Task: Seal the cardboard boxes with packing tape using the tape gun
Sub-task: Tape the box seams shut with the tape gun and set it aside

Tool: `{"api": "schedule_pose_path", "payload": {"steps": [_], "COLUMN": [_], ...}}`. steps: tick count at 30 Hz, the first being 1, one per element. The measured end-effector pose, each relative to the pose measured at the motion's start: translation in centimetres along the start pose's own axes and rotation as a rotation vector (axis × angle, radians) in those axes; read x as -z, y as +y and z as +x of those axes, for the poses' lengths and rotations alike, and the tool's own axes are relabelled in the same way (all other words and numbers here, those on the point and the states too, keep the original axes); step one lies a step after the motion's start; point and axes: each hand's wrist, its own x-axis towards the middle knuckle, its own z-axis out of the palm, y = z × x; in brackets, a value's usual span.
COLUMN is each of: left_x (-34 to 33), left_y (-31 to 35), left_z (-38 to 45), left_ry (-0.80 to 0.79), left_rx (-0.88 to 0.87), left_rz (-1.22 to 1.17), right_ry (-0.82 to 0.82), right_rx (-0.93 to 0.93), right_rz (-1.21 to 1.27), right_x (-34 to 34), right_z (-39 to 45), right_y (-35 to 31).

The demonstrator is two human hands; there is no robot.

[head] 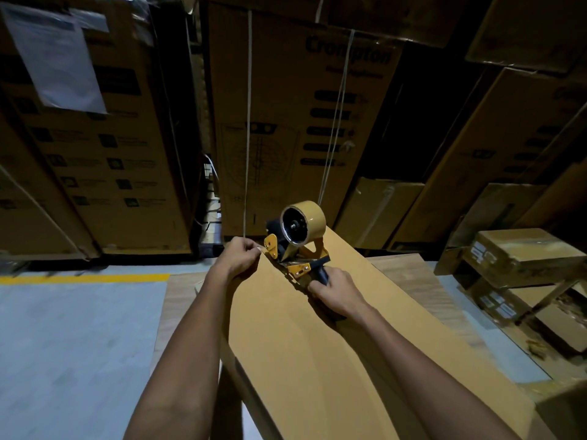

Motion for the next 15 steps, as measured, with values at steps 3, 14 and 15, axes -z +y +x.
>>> {"api": "schedule_pose_path", "payload": {"steps": [3, 14, 15], "left_x": [-0.3, -0.8, -0.8], "left_y": [-0.6, 0.5, 0.5], "left_z": [0.2, 0.1, 0.0], "left_ry": [0.069, 0.136, 0.139], "left_rx": [-0.007, 0.061, 0.059], "left_rz": [0.063, 0.19, 0.203], "right_ry": [0.023, 0.032, 0.033], "right_rx": [-0.003, 0.005, 0.008], "right_rz": [-0.047, -0.09, -0.086], "right_x": [-0.8, -1.1, -1.1], "right_z": [0.1, -0.2, -0.3], "right_y": [0.0, 0.0, 0.0]}}
